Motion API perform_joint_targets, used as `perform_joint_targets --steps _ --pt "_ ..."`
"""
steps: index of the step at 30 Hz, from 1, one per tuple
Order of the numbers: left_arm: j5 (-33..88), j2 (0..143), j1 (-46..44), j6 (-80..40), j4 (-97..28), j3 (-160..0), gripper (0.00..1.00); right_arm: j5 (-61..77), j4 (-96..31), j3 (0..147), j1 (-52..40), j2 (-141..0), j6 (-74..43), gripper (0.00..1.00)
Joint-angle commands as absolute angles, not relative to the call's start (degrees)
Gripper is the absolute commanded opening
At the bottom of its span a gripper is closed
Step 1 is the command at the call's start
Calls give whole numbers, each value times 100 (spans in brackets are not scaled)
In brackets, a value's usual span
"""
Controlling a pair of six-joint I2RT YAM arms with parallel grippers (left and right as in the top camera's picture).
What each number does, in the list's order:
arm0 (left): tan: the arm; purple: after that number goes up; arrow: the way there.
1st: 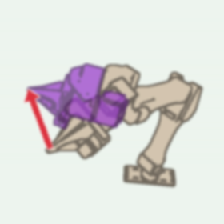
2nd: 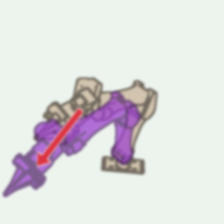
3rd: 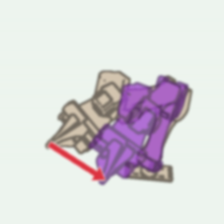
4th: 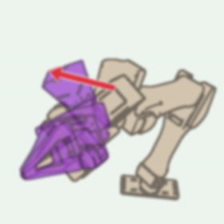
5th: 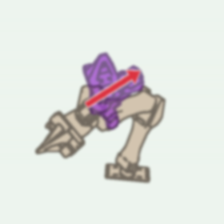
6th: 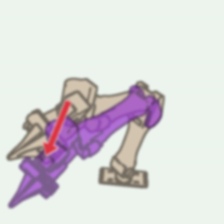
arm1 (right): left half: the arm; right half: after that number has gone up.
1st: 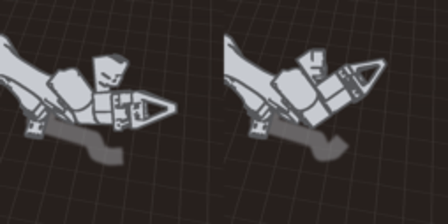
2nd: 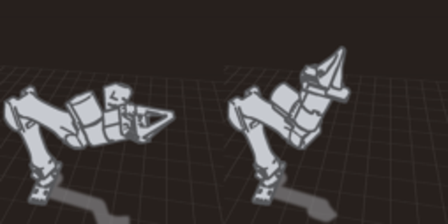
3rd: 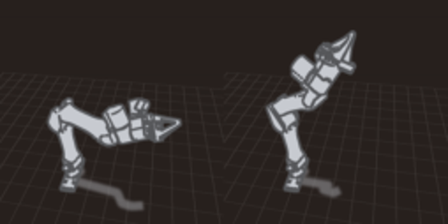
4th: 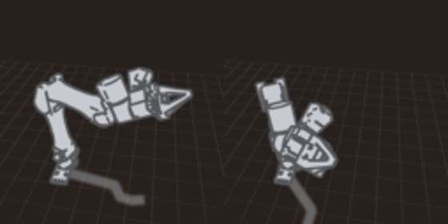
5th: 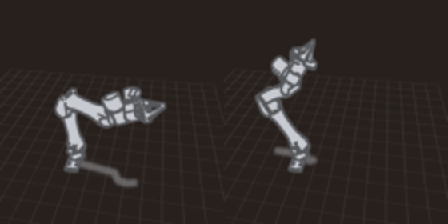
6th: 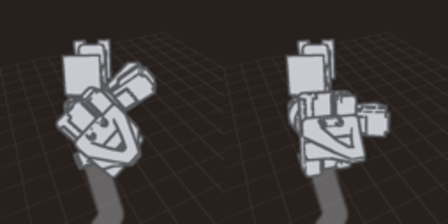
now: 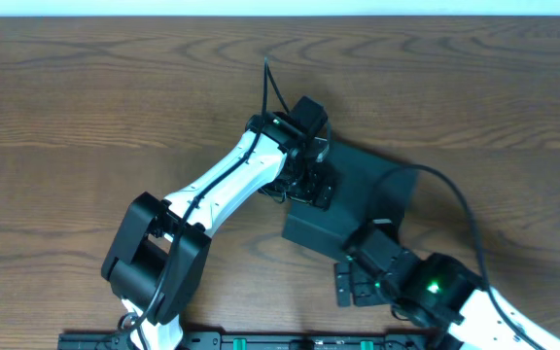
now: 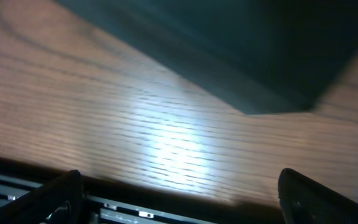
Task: Pack container
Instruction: 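Push the lid's front edge closed with the right gripper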
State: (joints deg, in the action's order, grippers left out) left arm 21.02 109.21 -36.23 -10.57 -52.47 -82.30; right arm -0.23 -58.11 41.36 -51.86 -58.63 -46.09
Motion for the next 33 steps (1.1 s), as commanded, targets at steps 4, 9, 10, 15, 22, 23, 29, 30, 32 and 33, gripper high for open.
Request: perform_joint_targets --steps 4,9,10,15,22,23,29,30,32,33 --pt "1859 11026 -3625 -1118 -5262 -8221 95 67 -5603 4007 -5706 -6252 -4956 99" --pt "1811 11026 -3623 -1118 -5266 -8221 95 117 -5083 3518 -5741 -6488 -5336 99" --pt "1796 11026 -3623 -1116 -5266 -8221 95 117 -4921 3400 -5741 -6488 -5408 99" --pt "1782 11026 -3625 -1118 -5266 -8221 95 -318 -4842 3310 -5704 -6490 -5424 99" --pt "1782 11026 -3625 -1118 -5262 -8221 95 -642 -4219 3131 -5693 -6490 -5441 99" --pt "1782 11026 -3625 -1118 -5262 -8221 95 -676 -4145 3107 -5693 -6490 -5441 99" --pt "1782 11026 -3625 -1120 -5236 -8224 95 -827 -3785 2766 -5693 -6490 -5443 99" --pt "1782 11026 -3625 -1120 -5236 -8224 95 -871 -3721 2709 -5693 -6490 -5443 99" --pt "1782 11026 -3625 -1120 -5236 -8224 95 -926 -3562 2591 -5693 -6490 -5443 99" --pt "1782 11026 -3625 -1120 -5238 -8224 95 -928 -3505 2561 -5690 -6490 -5443 99"
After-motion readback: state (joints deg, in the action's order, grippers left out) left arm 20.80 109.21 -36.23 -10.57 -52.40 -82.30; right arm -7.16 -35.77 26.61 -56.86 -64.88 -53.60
